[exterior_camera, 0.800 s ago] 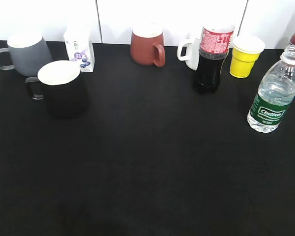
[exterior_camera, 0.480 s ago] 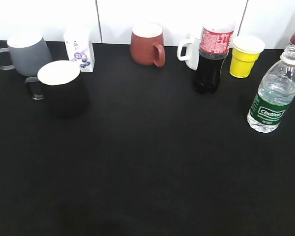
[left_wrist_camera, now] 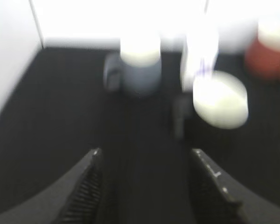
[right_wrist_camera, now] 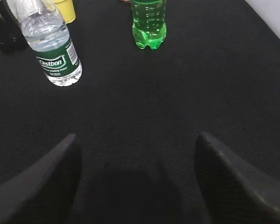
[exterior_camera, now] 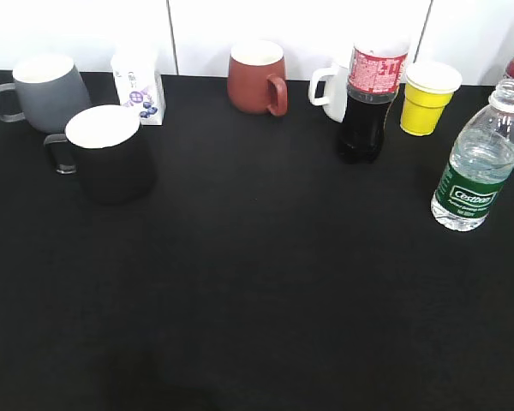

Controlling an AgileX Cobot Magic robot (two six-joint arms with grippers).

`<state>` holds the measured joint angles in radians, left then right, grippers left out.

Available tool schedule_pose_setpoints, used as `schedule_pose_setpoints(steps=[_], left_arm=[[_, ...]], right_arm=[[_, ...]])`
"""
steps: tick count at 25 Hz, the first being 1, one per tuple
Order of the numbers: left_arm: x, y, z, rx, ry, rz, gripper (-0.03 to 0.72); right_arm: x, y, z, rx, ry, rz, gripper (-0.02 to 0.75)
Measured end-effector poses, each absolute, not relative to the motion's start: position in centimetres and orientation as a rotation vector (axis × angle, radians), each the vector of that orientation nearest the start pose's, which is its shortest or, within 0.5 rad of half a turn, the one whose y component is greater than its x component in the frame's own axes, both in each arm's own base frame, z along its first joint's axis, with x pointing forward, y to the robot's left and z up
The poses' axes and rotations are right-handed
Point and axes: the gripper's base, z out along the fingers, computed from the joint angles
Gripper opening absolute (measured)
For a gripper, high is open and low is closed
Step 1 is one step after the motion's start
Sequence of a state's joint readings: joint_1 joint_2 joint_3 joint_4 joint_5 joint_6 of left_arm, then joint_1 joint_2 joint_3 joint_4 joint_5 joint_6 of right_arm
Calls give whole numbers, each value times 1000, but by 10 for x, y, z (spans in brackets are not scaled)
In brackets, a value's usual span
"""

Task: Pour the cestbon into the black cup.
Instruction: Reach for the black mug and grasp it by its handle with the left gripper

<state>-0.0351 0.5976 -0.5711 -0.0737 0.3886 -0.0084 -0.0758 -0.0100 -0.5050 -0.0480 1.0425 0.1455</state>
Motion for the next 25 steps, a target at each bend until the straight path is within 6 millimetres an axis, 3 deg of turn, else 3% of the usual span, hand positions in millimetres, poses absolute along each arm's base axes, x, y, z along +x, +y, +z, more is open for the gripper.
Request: schedule_pose_setpoints(steps=[2, 6, 10, 13, 19, 25], left_arm=[[146, -6, 310, -32, 1800, -91, 441], [173, -7, 253, -68, 1796, -92, 441], [197, -33, 226, 49, 1815, -163, 441], [216, -41, 203, 77, 1831, -156, 441], [236, -45, 166, 61, 1859, -158, 441], [253, -48, 148, 59, 1846, -152, 441]], right_arm=[[-7, -3, 280, 224, 1998, -13, 573], [-7, -3, 280, 224, 1998, -13, 573], [-7, -3, 280, 224, 1998, -13, 573], [-7, -3, 280, 224, 1998, -13, 573], [-7, -3, 280, 224, 1998, -13, 573], [-7, -3, 280, 224, 1998, -13, 573]])
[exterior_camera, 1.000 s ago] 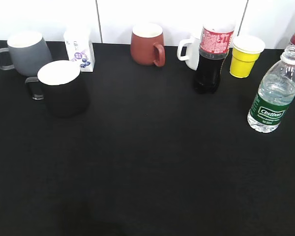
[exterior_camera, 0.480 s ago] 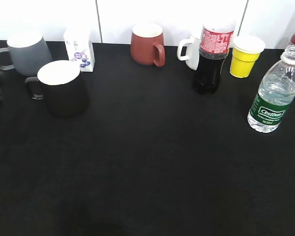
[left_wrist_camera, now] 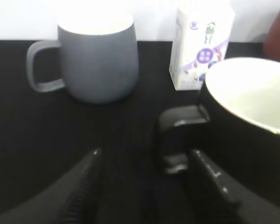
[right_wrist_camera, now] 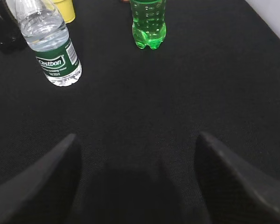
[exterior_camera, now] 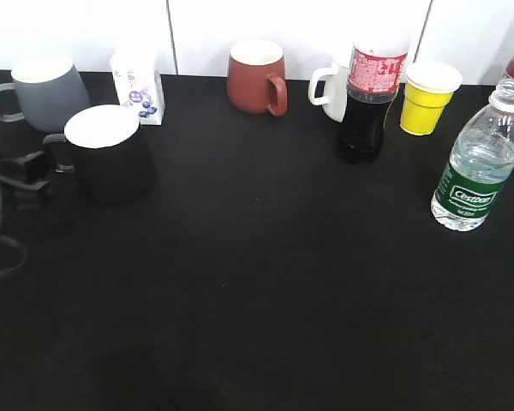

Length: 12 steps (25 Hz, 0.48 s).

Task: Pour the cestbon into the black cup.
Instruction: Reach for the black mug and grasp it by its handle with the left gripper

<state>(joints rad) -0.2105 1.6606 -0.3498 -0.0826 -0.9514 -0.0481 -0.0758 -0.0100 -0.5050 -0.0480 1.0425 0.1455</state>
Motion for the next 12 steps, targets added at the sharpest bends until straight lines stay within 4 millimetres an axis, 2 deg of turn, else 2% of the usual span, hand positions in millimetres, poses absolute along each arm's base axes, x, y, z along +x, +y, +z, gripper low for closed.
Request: schedule_pose_setpoints(steps=[3, 12], left_arm=[[260, -49, 137, 59, 1854, -149, 441], [289, -55, 122, 58, 1849, -147, 441]], right_arm=[[-7, -3, 280, 224, 1998, -13, 573], [-7, -3, 280, 224, 1998, -13, 573]])
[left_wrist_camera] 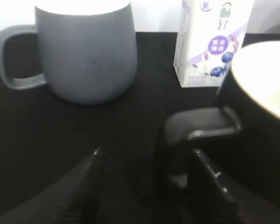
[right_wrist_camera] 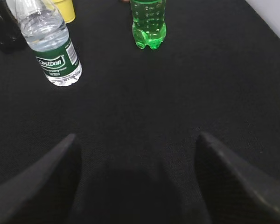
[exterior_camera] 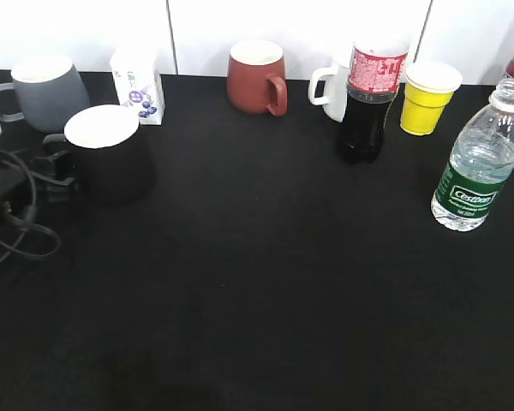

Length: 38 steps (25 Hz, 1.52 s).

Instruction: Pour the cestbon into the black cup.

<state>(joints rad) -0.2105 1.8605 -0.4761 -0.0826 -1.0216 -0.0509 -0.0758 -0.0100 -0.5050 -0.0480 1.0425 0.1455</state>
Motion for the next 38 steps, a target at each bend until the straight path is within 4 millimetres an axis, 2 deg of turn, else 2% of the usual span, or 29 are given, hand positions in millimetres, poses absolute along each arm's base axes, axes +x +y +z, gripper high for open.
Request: schedule_pose_setpoints(steps=[4, 6, 8, 11, 14, 15, 18, 21, 26, 29, 31, 33, 34, 36, 38], left_arm=[[291, -56, 122, 58, 1837, -148, 441], [301, -58, 125, 57, 1810, -152, 441], [313, -59, 118, 74, 1814, -154, 431], [332, -57, 113, 171, 1778, -180, 326], [347, -59, 111, 274, 1736, -211, 104], [348, -59, 112, 271, 1732, -218, 78], [348, -60, 113, 257, 1739, -254, 74], [341, -71, 132, 366, 1725, -354, 67], [321, -86, 198, 484, 1561, -548, 65], [311, -91, 215, 535, 1532, -605, 65], [305, -101, 221, 576, 1533, -617, 64], [301, -110, 221, 610, 1544, -627, 64], [300, -114, 220, 625, 1548, -632, 64], [298, -118, 220, 636, 1547, -642, 64], [298, -118, 220, 636, 1553, -640, 64]], right_arm=[[-7, -3, 280, 224, 1998, -13, 573], [-7, -3, 280, 224, 1998, -13, 573], [-7, -3, 280, 224, 1998, -13, 573], [-7, -3, 280, 224, 1998, -13, 573], [-7, -3, 280, 224, 1998, -13, 573], [-7, -3, 280, 224, 1998, -13, 573], [-7, -3, 280, 224, 1998, -13, 573], [-7, -3, 280, 224, 1998, -13, 573], [-7, -3, 280, 224, 1998, -13, 573], [-7, -3, 280, 224, 1998, -12, 573], [7, -4, 282, 227, 2069, -13, 573], [38, -6, 289, 166, 2154, -50, 573], [57, -6, 292, 122, 2124, -42, 573], [90, 0, 281, 41, 2043, 31, 573], [112, 4, 254, -14, 2005, 79, 573]])
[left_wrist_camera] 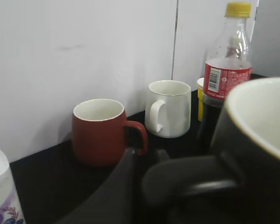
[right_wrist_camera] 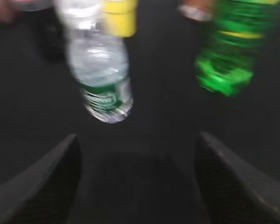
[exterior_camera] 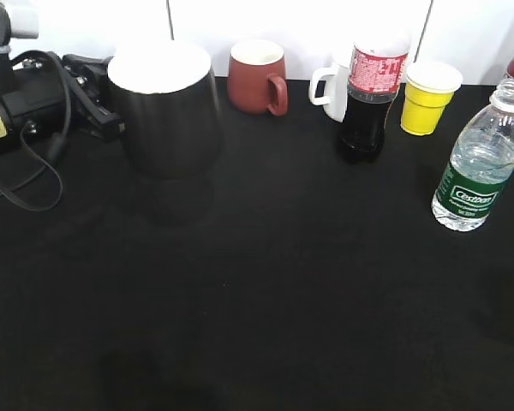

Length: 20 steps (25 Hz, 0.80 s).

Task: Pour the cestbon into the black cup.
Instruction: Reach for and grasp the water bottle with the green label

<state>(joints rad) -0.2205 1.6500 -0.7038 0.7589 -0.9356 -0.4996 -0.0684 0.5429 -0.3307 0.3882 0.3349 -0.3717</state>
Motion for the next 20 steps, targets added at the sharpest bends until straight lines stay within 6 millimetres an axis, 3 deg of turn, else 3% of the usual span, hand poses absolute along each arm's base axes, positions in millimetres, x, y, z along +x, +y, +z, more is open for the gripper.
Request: schedule_pose_setpoints(steps=[3, 6, 11, 13, 17, 20], left_arm=[[298, -118, 219, 634, 1563, -634, 64], [298, -118, 219, 634, 1565, -632, 64], [299, -118, 219, 634, 1566, -632, 63], [299, -118, 219, 634, 1566, -632, 63], [299, -118, 219, 634, 1566, -632, 63], [299, -118, 219, 634, 1566, -632, 62]], right_arm=[[128, 0, 242, -74, 1979, -4, 573], [147, -5, 228, 10, 2050, -8, 573], [153, -11, 235, 80, 1947, -70, 571], [161, -6, 234, 78, 1920, -67, 531], [186, 24, 208, -29, 1978, -30, 517], [194, 34, 190, 39, 2050, 34, 515]])
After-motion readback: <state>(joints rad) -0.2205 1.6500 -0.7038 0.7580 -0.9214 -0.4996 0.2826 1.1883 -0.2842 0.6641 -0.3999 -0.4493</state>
